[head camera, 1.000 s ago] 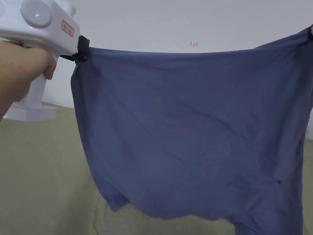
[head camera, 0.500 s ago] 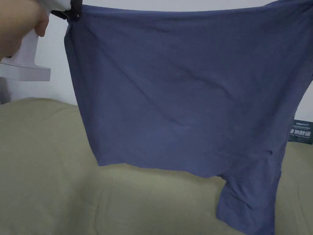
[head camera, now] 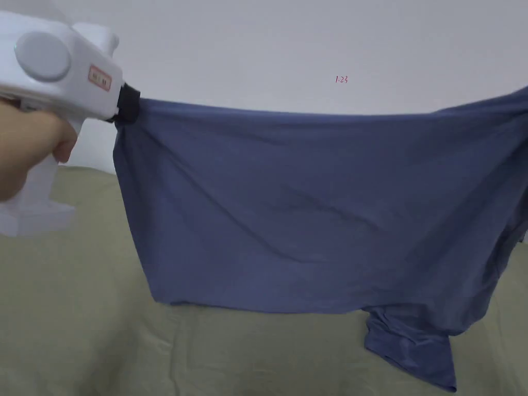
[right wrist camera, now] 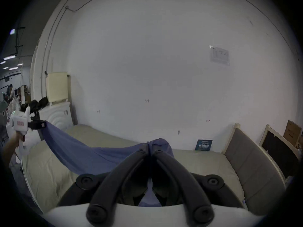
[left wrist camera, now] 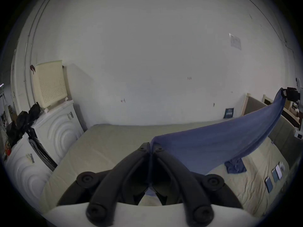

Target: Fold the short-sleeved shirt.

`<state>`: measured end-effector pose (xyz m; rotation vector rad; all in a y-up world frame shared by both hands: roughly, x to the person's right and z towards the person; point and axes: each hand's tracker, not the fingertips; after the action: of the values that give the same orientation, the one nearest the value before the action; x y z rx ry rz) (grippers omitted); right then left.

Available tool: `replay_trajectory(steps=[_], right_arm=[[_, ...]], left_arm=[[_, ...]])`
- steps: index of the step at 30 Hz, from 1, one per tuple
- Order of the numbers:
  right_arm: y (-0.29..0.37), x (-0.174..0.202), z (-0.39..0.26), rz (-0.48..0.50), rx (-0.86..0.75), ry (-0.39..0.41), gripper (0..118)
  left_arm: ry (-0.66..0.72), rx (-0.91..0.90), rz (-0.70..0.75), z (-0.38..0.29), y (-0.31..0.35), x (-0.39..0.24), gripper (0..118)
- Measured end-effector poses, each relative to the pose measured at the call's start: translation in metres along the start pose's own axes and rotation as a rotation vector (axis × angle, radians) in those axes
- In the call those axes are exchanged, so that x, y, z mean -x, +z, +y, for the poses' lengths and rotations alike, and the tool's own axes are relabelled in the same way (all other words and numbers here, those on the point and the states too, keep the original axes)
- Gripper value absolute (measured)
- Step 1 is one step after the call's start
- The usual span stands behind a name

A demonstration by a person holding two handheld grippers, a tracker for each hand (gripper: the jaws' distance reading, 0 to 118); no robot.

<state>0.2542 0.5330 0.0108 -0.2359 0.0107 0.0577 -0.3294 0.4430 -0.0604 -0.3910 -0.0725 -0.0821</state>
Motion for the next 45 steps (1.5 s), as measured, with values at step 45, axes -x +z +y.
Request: replay_trajectory(steps=[45], right_arm=[[0.280, 0.058, -0.444, 0.119, 0.390, -0.159, 3]], left_arm=[[0.136, 0.336, -0.142, -0.440, 0.211, -0.015, 31]])
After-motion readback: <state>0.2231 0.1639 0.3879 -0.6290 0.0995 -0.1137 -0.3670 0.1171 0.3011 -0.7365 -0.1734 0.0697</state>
